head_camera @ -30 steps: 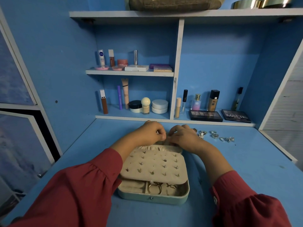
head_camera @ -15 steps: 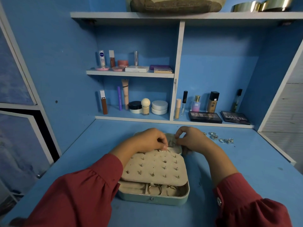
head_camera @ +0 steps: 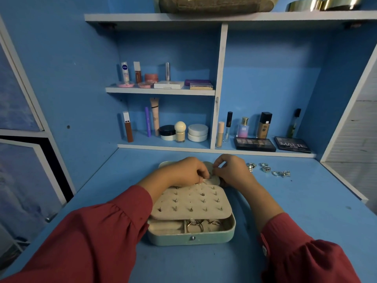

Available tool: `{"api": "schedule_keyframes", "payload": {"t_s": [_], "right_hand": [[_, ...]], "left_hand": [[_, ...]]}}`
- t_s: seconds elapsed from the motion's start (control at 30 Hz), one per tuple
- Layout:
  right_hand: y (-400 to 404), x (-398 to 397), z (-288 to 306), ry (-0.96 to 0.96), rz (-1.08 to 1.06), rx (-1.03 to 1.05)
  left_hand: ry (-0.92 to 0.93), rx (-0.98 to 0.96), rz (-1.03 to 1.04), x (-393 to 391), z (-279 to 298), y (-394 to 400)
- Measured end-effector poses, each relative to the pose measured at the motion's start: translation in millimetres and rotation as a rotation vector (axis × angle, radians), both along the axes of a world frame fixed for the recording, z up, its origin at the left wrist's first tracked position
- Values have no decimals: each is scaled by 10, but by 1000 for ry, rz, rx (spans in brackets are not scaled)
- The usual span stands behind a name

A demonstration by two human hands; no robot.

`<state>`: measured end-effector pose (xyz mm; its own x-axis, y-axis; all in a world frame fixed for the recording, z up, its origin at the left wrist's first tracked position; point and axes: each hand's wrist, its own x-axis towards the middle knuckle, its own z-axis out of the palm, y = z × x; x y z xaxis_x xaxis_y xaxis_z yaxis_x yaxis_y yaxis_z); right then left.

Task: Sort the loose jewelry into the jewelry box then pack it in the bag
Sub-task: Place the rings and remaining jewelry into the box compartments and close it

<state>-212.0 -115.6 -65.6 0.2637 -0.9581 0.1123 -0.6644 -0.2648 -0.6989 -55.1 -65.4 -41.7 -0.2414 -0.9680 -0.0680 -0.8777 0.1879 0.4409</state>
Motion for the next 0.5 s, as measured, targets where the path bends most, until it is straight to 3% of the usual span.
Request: {"api": "schedule_keyframes", "payload": {"t_s": [0.33,0.5], "right_hand": [[36,-16,10,-43,-2,7],[23,-33,26,-8,46,-14]], "left_hand": [[-75,117,19,-91,36,-28],[183,139,58,-30,43,-2]]}}
